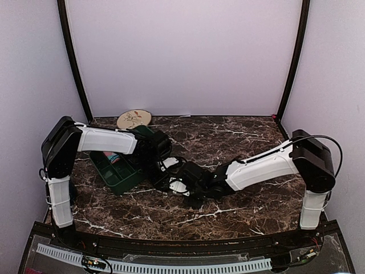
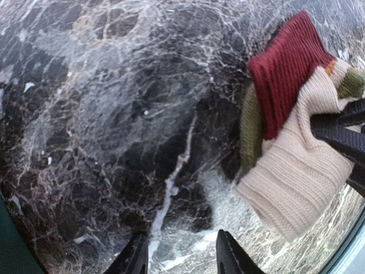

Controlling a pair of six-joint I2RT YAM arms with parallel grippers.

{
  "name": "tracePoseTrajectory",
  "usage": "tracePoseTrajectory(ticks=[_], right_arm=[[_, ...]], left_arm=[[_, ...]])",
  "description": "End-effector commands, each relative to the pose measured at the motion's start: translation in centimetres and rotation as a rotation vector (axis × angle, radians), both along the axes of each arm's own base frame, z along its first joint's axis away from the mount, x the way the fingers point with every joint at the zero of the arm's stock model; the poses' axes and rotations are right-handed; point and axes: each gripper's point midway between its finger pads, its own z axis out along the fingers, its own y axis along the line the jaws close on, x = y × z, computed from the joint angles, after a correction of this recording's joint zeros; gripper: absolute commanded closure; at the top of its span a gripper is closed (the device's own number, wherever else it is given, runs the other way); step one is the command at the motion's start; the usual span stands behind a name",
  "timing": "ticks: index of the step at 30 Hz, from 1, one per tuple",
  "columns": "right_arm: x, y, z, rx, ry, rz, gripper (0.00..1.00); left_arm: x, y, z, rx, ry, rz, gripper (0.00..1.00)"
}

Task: Roll the socks
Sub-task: Roll the sock at the center of the board.

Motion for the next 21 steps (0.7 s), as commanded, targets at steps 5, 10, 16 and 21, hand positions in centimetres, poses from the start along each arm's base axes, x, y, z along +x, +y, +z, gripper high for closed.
tracePoseTrajectory(ticks=[5,10,16,21], right_arm=[[-4.9,-3.3,-3.4,-0.098,0.338,-0.011,1.0],[-5.1,-3.5,-3.0,-0.074,0.402,-0.038,1.0],[-5.2,-3.8,-2.5,-0.042,0.476,-0.074,1.0],[-5.2,-4.0,-2.3,-0.017,0.528,-0.108,1.0]], left_arm=[[0.0,0.4,1.6,-0.042,-0.03,0.06,0.56],[0.3,0.7,1.9,-0.061,-0.048,0.098,0.57],[0.2,1.1,2.0,-0.074,-0.052,0.13,0.57],[-0.1,1.7,2.1,-0.082,-0.07,0.154,0.57]])
